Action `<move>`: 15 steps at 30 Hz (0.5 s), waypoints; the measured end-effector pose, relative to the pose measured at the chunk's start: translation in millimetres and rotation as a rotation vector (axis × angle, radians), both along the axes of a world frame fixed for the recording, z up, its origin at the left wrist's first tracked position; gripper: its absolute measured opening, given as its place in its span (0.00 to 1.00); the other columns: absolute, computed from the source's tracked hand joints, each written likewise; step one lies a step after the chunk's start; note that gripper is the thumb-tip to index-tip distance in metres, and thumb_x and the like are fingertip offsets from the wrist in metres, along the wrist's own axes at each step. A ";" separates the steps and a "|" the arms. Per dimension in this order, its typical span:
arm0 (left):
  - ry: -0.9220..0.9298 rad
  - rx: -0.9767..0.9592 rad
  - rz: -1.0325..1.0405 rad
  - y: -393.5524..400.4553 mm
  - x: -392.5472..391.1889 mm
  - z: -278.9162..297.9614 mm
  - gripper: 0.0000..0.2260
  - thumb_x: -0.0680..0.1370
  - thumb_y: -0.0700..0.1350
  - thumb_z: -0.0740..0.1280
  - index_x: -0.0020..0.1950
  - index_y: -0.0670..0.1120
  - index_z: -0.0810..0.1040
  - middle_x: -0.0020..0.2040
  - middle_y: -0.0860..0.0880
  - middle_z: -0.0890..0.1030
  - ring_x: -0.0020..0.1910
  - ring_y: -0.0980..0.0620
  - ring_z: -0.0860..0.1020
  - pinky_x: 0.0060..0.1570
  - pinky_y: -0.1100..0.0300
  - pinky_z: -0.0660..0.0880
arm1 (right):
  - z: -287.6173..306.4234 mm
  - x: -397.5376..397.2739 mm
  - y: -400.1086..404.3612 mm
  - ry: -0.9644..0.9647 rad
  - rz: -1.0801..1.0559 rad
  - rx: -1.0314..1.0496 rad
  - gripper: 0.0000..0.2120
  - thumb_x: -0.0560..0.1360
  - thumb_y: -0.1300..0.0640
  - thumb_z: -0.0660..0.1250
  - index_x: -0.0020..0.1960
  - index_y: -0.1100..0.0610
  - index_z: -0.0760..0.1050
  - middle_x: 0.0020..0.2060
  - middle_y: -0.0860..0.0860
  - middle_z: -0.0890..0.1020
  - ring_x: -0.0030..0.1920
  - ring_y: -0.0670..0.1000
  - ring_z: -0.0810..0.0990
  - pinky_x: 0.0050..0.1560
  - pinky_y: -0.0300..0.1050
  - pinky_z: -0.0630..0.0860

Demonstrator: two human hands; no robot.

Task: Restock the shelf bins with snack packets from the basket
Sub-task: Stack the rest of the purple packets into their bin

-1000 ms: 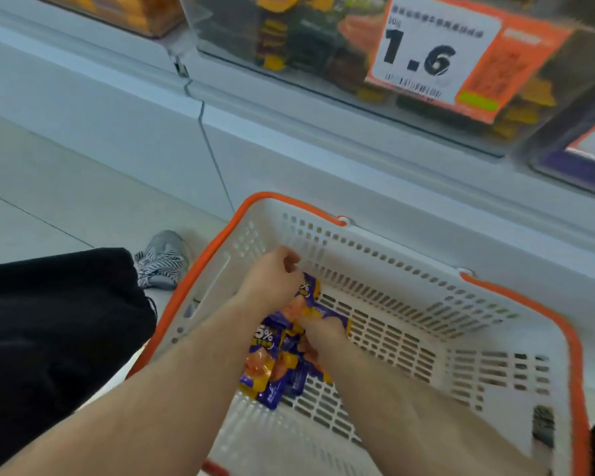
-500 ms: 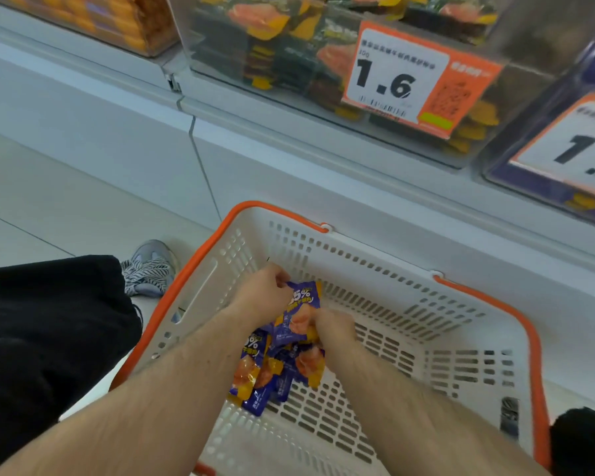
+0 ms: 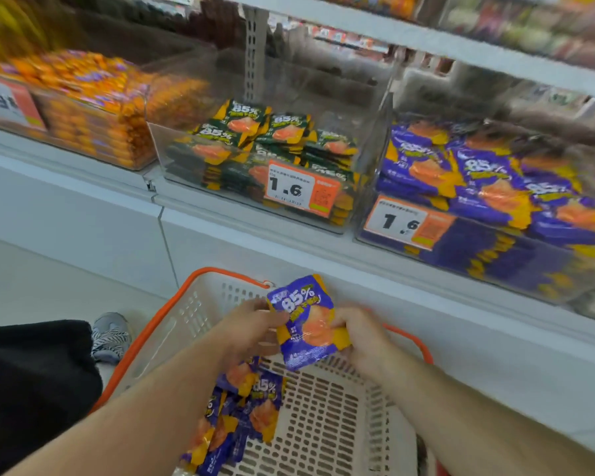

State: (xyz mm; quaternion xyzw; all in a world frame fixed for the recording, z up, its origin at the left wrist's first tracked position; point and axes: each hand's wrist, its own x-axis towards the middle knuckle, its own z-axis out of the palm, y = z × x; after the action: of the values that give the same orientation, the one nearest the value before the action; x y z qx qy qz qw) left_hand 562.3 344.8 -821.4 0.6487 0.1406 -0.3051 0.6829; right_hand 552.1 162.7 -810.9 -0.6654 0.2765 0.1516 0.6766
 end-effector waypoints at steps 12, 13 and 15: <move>-0.519 -0.202 0.084 -38.6 -2.8 116.6 0.12 0.75 0.30 0.67 0.55 0.43 0.75 0.45 0.44 0.86 0.39 0.47 0.84 0.32 0.56 0.79 | 124.3 -36.5 -37.0 -0.510 0.068 -0.315 0.15 0.72 0.72 0.67 0.44 0.52 0.76 0.47 0.52 0.82 0.41 0.54 0.80 0.44 0.54 0.77; -0.553 -0.183 0.060 -42.2 0.7 128.6 0.12 0.76 0.32 0.68 0.56 0.43 0.75 0.46 0.44 0.86 0.41 0.48 0.85 0.33 0.57 0.79 | 130.4 -35.6 -40.6 -0.553 0.047 -0.349 0.16 0.73 0.72 0.67 0.44 0.51 0.78 0.47 0.52 0.83 0.44 0.54 0.81 0.48 0.53 0.78; -0.623 -0.115 0.003 -51.5 10.1 153.4 0.10 0.77 0.36 0.69 0.56 0.45 0.75 0.47 0.47 0.86 0.44 0.49 0.85 0.35 0.57 0.79 | 145.7 -30.7 -47.8 -0.605 -0.021 -0.370 0.18 0.73 0.73 0.67 0.44 0.49 0.80 0.45 0.49 0.83 0.48 0.50 0.80 0.49 0.47 0.78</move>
State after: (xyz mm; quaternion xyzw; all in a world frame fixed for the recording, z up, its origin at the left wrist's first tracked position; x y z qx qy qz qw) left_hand 572.4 293.3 -668.1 0.6709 -0.0918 -0.0982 0.7293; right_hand 521.4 114.9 -665.3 -0.7885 0.0932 -0.1118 0.5975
